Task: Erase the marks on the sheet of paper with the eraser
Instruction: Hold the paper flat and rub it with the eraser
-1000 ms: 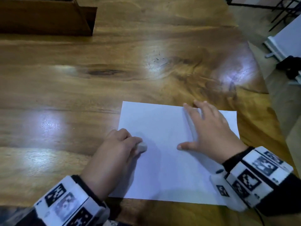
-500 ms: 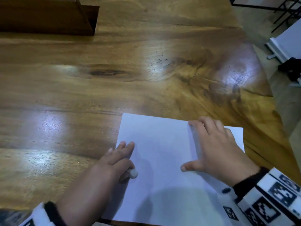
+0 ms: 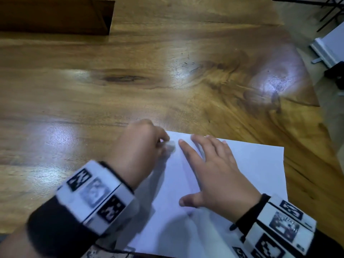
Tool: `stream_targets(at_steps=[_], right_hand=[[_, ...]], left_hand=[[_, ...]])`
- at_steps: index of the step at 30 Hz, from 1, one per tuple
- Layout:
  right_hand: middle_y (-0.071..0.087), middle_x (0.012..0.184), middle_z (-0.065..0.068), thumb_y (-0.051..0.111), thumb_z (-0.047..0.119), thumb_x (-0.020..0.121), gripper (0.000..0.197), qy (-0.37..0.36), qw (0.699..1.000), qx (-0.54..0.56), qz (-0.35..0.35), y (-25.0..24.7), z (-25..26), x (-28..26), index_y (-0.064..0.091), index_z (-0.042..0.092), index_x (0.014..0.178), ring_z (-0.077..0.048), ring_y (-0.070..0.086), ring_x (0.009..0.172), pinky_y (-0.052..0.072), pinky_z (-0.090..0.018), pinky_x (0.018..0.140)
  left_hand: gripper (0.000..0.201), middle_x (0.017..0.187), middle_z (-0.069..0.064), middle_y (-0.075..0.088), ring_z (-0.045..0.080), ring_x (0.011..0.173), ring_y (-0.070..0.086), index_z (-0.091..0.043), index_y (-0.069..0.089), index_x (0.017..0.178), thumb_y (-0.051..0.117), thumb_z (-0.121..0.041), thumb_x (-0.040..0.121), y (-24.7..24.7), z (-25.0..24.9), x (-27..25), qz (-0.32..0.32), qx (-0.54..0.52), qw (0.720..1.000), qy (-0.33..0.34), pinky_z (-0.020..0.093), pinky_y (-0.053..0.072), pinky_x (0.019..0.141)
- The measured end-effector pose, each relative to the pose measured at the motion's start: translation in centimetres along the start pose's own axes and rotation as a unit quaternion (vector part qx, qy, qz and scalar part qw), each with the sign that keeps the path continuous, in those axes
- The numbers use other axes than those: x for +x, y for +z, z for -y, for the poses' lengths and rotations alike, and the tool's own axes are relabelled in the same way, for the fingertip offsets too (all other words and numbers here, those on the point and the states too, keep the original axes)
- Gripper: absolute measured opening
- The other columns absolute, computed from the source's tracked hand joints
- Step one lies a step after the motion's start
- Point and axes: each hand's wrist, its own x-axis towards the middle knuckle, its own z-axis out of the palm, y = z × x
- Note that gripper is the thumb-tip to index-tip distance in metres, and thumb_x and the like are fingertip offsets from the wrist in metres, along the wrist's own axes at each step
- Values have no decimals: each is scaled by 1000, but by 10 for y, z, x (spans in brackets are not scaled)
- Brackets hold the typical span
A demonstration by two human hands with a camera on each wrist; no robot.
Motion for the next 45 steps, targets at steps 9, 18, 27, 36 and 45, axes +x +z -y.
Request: stream_targets(at_steps=[9,18,27,36,45], right_hand=[[-10,152,5,67,69,63,119,-6,1000,1,-9,0,-1,1,-13,39,146,-24,-14,135,-6,-47,117],[-7,150,2,66,72,62,121,-6,1000,-30,0,-2,1,1,-14,38,146,-28,-5,137,3,-49,116],[-8,148,4,66,73,61,122,-1,999,-35,11,-4,3,3,-16,41,145,-25,-4,133,7,-46,116],[-6,149,4,68,71,60,122,6,1000,-23,12,-5,3,2,-13,42,146,-25,-2,134,10,-46,117],[-6,148,4,69,71,59,123,2,1000,-23,8,-3,3,2,-13,42,146,-25,-1,134,10,-46,116]], left_hand=[[12,74,2,64,10,62,51,-20,68,76,68,-32,74,2,8,-26,96,-30,995,16,10,33,55],[14,75,0,66,16,73,59,-22,70,82,69,-32,73,-7,6,-9,125,21,992,-15,23,35,57],[12,66,1,60,17,63,53,-20,68,79,68,-31,74,-5,3,-1,85,1,996,-18,22,30,50],[18,58,-10,56,6,57,50,-25,67,89,69,-35,74,-13,7,15,105,14,994,-2,23,32,52],[7,56,-8,58,6,57,53,-22,69,73,71,-28,71,-9,10,-1,131,5,991,5,3,31,49]])
